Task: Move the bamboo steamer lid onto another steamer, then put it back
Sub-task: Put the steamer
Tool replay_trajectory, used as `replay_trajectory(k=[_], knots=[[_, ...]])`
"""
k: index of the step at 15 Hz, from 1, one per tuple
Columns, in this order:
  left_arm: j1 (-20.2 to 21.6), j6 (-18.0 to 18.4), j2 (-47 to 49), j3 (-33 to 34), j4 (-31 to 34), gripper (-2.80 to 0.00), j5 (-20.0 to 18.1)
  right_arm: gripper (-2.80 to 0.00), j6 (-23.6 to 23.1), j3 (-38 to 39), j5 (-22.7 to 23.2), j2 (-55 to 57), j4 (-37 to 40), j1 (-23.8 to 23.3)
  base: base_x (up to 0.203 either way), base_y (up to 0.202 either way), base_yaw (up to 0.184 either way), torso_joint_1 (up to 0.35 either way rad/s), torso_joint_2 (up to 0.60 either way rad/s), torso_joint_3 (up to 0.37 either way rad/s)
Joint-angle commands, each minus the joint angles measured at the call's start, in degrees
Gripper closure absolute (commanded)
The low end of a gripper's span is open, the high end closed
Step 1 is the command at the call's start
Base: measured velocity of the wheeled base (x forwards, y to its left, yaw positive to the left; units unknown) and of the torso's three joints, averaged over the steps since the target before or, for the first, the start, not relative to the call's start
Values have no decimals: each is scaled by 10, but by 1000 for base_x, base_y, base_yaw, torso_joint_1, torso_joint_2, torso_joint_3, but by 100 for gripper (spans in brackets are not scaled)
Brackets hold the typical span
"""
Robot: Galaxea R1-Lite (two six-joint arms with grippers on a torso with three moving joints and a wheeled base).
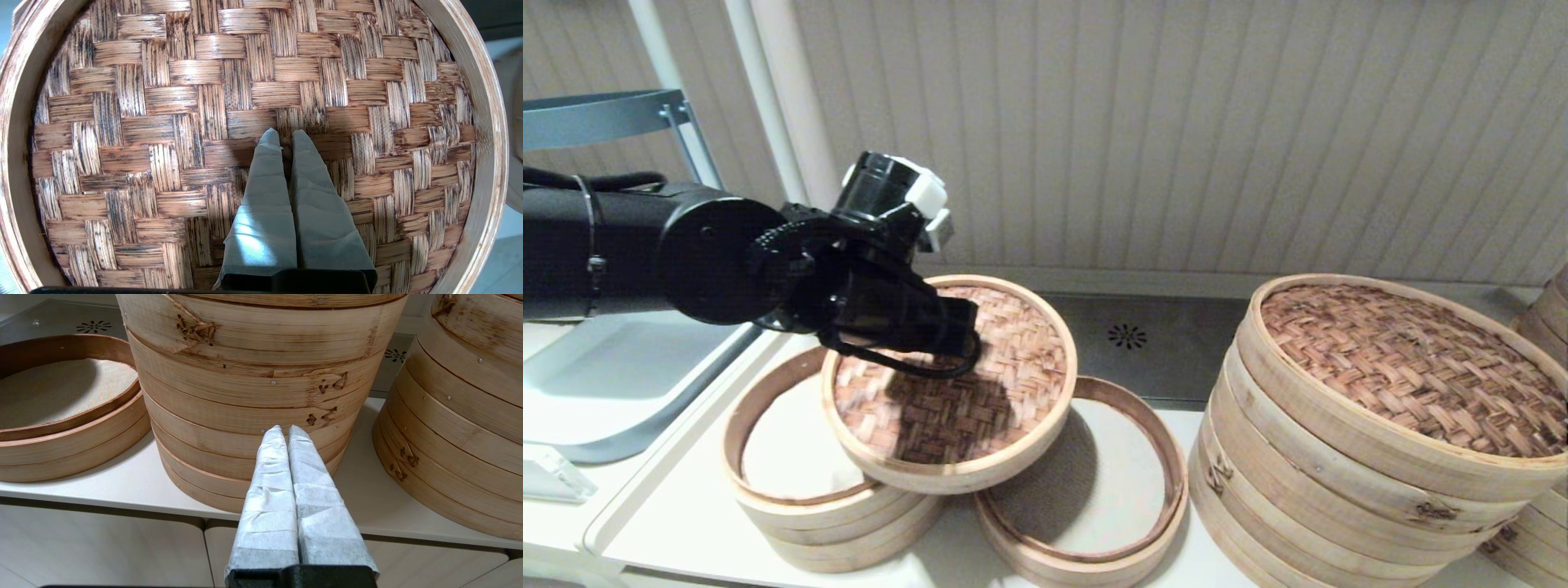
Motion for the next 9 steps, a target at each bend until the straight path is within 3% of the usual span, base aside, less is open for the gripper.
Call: replay_trajectory(k=[1, 5, 9], knots=[[43, 1, -40, 33, 1, 0, -18, 0, 0, 0, 0, 1, 0, -1, 0, 0, 0, 0, 0, 0], [96, 7, -79, 82, -1, 0, -49, 0, 0, 0, 0, 1, 0, 0, 0, 0, 0, 0, 0, 0], [124, 10, -102, 107, -1, 0, -73, 0, 0, 0, 0, 1, 0, 0, 0, 0, 0, 0, 0, 0]])
